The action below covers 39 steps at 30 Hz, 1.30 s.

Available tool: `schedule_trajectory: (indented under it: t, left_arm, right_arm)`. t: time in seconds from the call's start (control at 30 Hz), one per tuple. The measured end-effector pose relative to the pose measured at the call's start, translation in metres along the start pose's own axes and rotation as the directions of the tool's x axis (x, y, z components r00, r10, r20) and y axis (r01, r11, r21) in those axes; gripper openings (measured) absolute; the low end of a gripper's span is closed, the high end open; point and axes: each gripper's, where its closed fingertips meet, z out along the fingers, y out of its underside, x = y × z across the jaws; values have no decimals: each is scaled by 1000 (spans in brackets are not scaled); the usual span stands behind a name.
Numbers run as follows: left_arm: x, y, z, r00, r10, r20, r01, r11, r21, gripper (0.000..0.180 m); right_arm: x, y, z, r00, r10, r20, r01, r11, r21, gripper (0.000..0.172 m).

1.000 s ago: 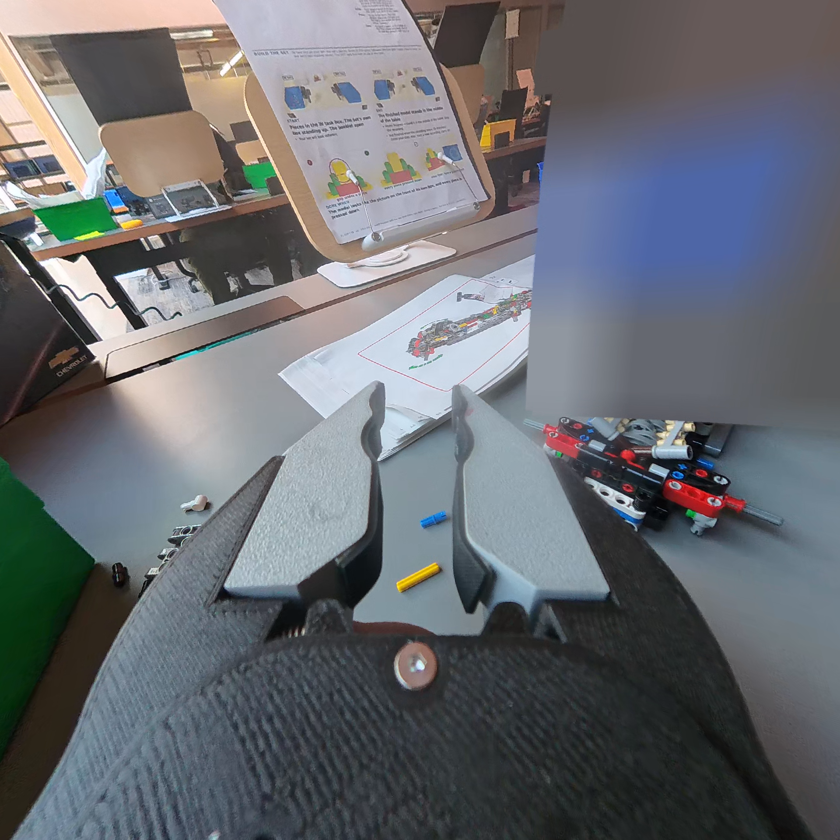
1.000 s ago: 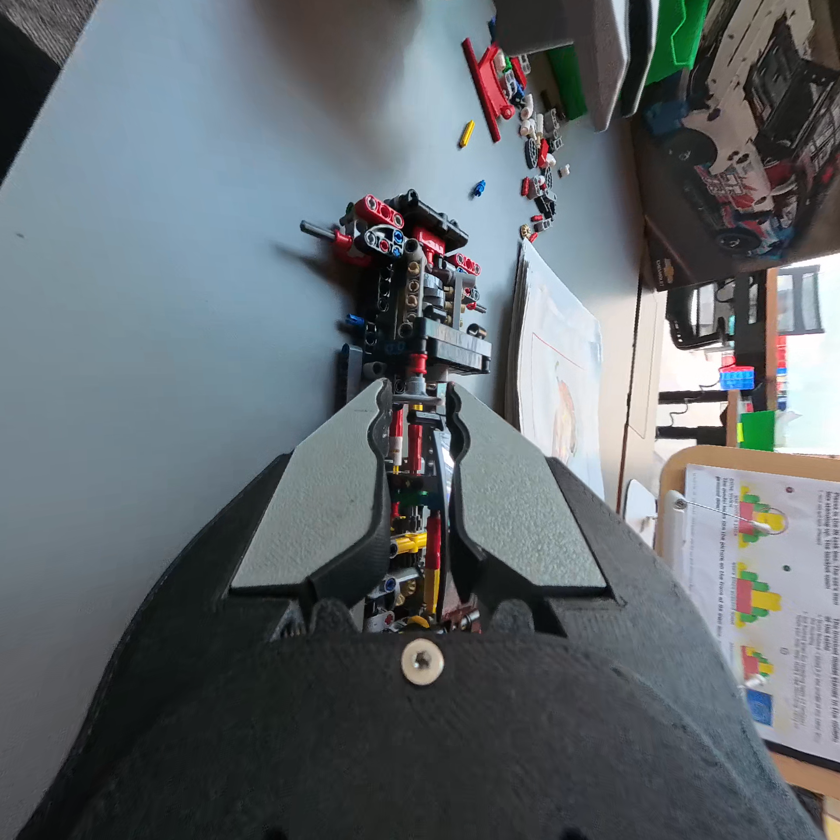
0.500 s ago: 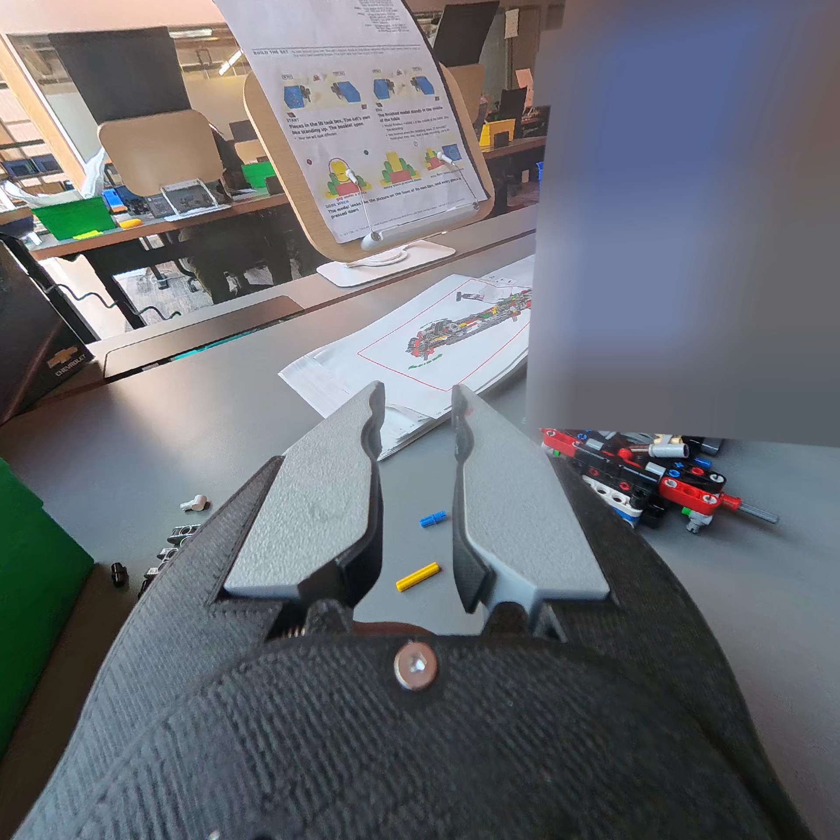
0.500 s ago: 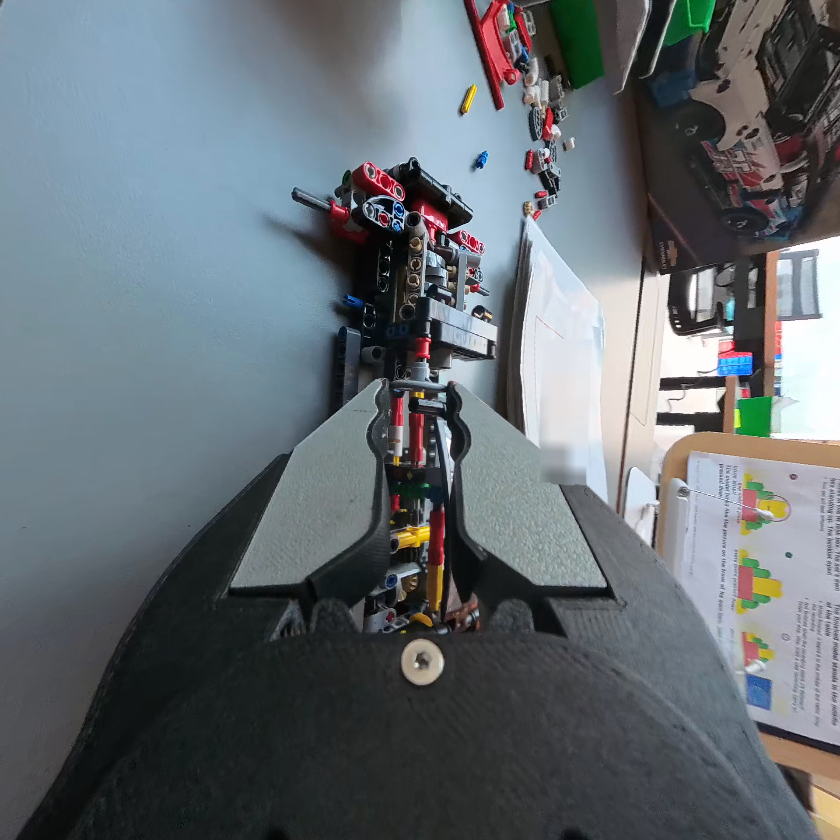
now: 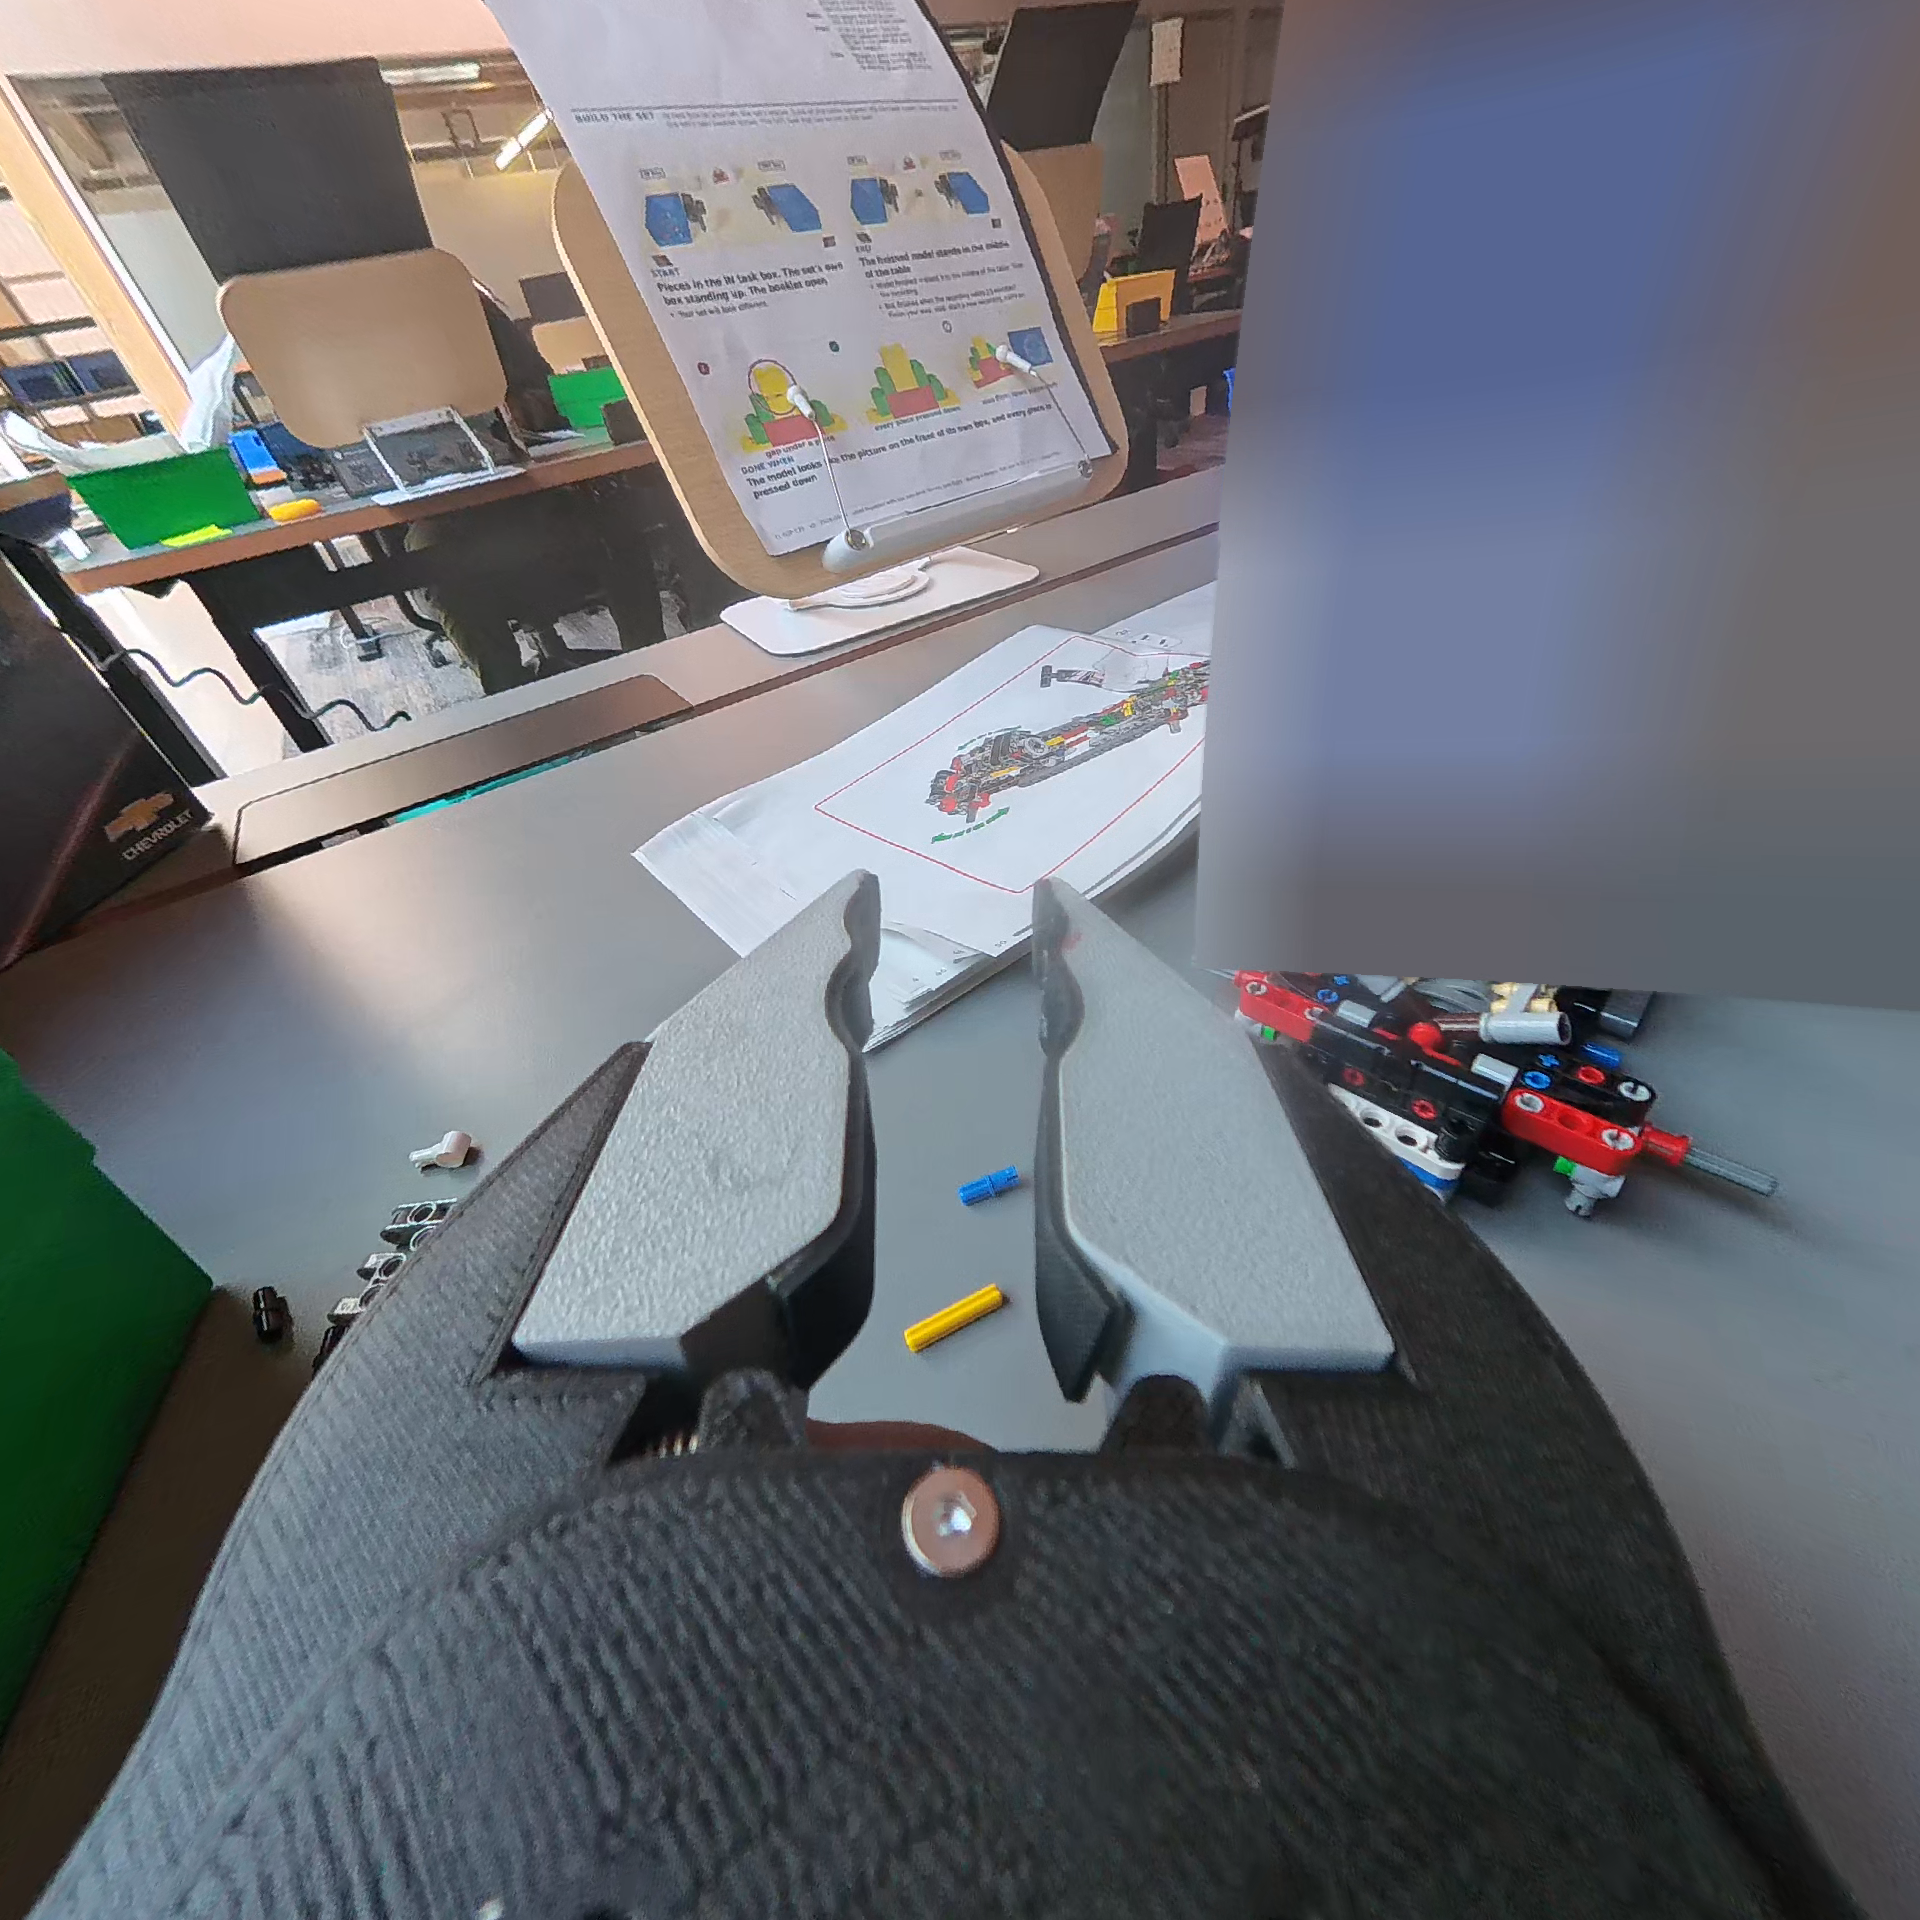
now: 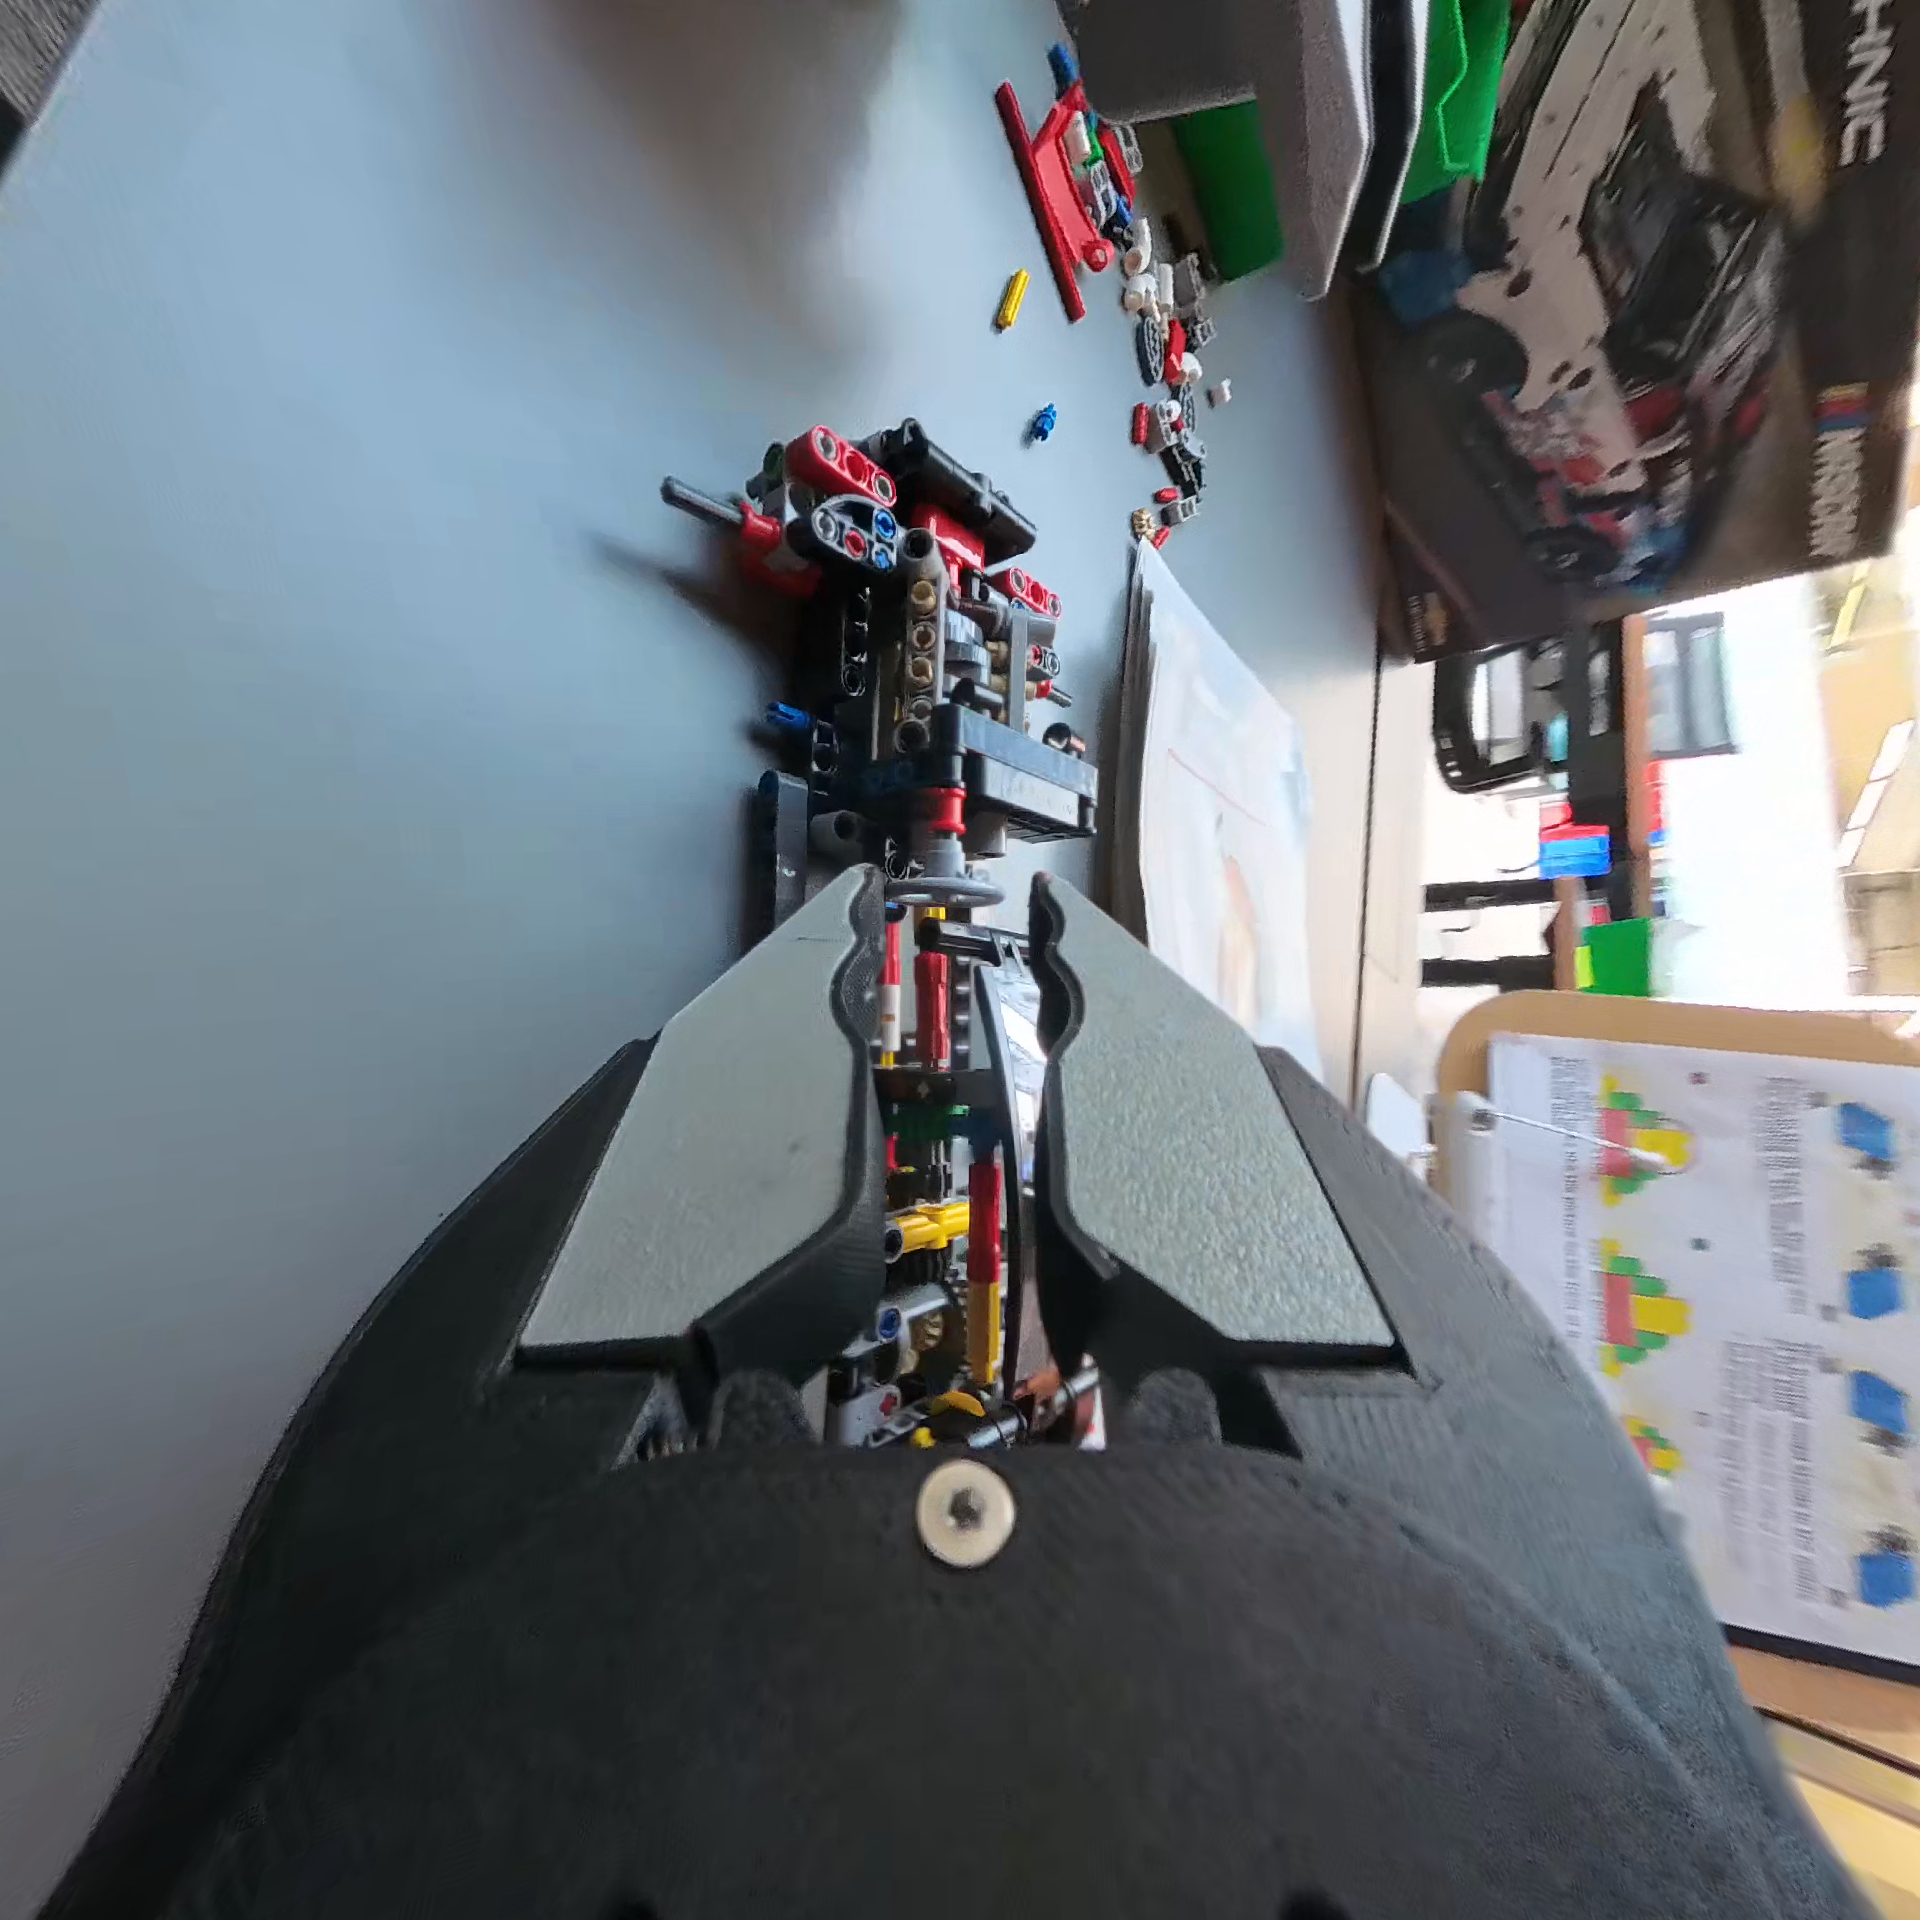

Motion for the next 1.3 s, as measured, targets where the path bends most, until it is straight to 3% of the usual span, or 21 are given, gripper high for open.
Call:
schedule_trajectory:
  t: [0.13,0.27,0.5,0.73,0.9,1.0,1.17,1.3]
  left_arm:
    - [0,0,0,1000,0,0,0,1000,1,27]
    - [0,0,0,1000,-3,0,3,1000,1,27]
    - [0,0,0,1000,-1,-1,1,1000,2,27]
    - [0,0,-1,1000,-3,-1,3,1000,2,27]
    - [0,0,-1,1000,-6,-4,6,1000,2,27]
    - [4,0,0,1000,-1,-23,1,1000,-3,27]
    - [44,-2,0,968,-24,-250,24,1000,-5,32]
    - [70,8,5,916,-46,-398,8,995,-96,44]
  right_arm:
    - [-2,1,3,996,-81,-32,80,997,-22,21]
    - [0,2,4,998,-60,-4,60,998,-23,20]
    - [1,2,4,987,99,126,-100,995,1,19]
    - [5,0,5,928,270,255,-284,959,18,17]
    - [13,-2,0,909,336,247,-361,930,63,6]
    - [21,1,-6,880,412,237,-442,892,90,12]
    - [15,0,-8,869,432,241,-463,883,84,26]
    - [10,-1,0,887,414,205,-431,901,44,30]
